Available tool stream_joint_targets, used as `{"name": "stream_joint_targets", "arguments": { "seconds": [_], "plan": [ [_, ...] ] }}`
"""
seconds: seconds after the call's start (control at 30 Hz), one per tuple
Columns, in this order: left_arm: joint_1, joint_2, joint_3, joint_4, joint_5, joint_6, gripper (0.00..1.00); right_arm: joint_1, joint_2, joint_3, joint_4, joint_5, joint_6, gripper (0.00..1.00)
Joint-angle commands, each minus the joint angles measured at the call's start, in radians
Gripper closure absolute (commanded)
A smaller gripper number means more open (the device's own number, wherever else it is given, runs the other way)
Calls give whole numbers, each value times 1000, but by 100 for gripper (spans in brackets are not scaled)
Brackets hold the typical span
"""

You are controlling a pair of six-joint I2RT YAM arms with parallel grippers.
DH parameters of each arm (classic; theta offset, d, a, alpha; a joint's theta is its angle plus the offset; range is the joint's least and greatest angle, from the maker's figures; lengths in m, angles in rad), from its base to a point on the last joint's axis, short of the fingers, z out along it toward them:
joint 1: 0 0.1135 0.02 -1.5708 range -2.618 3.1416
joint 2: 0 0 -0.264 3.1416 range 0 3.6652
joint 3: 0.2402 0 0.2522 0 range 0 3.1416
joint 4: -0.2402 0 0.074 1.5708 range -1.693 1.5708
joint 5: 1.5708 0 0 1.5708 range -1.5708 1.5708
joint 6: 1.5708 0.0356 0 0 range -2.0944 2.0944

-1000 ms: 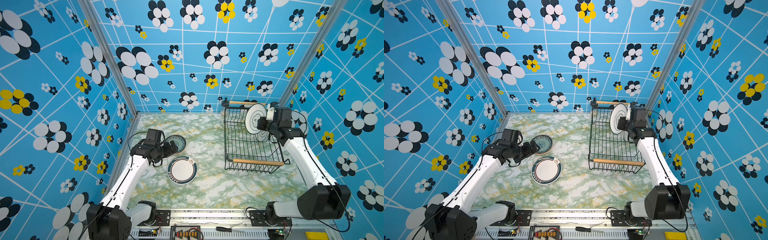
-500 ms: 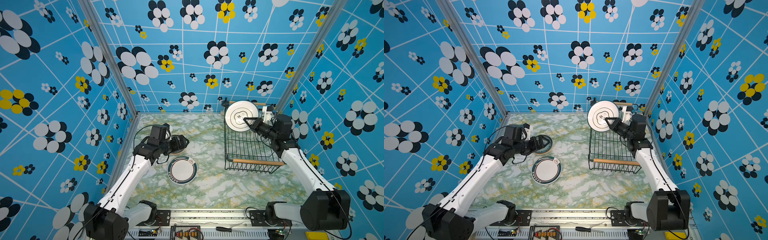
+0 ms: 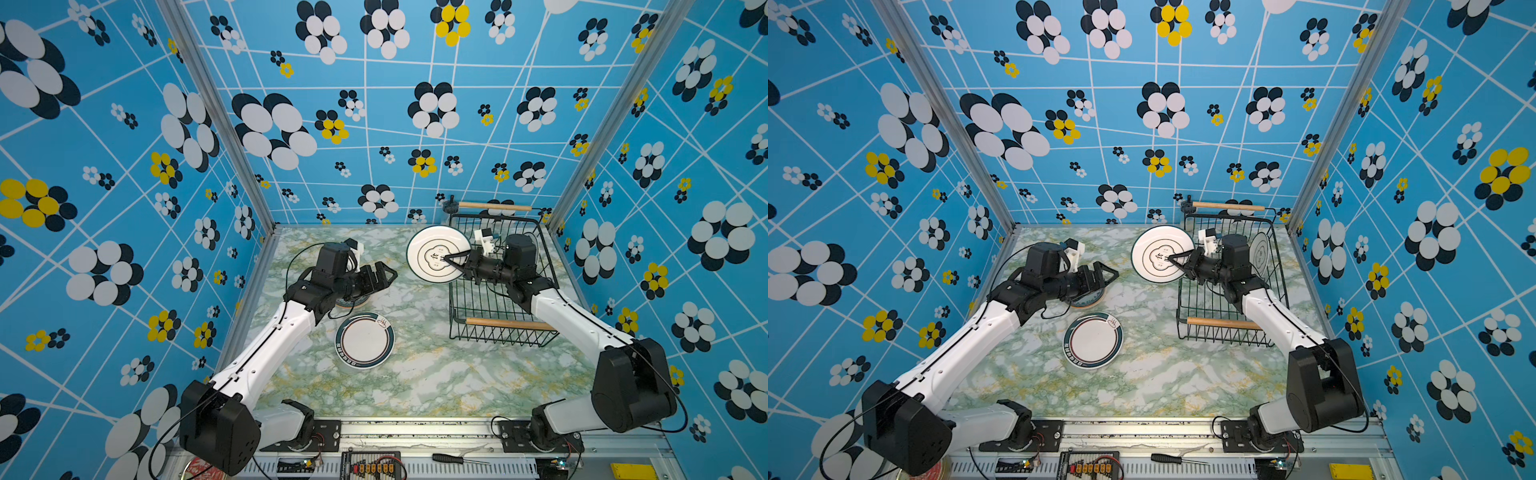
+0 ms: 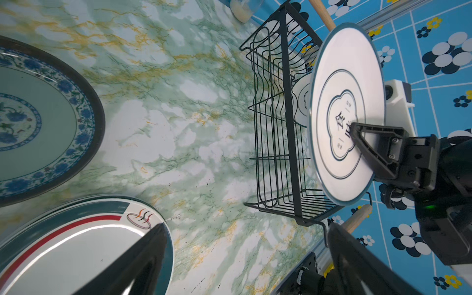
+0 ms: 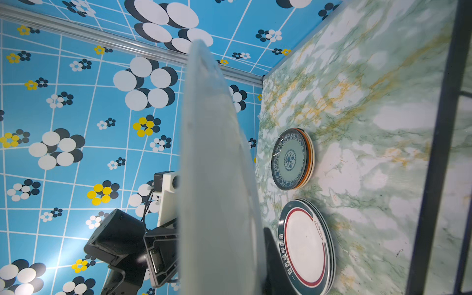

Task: Unload the plates from the dish rack
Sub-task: Place the plate among the plates.

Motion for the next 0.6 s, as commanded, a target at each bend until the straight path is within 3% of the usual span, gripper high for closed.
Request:
{"name": "stream_joint_targets", "arguments": {
  "seconds": [0.0, 0.33, 0.57],
  "plan": [
    [-5, 29, 4, 86, 40, -28, 1, 27, 17, -1, 82, -27, 23, 87],
    [-6, 105, 12, 173, 98, -59, 6, 109, 56, -18, 161, -28, 68, 85],
    [-13, 121, 17, 199, 120, -70, 23, 141, 74, -7, 193, -38, 97, 84]
  ]
}}
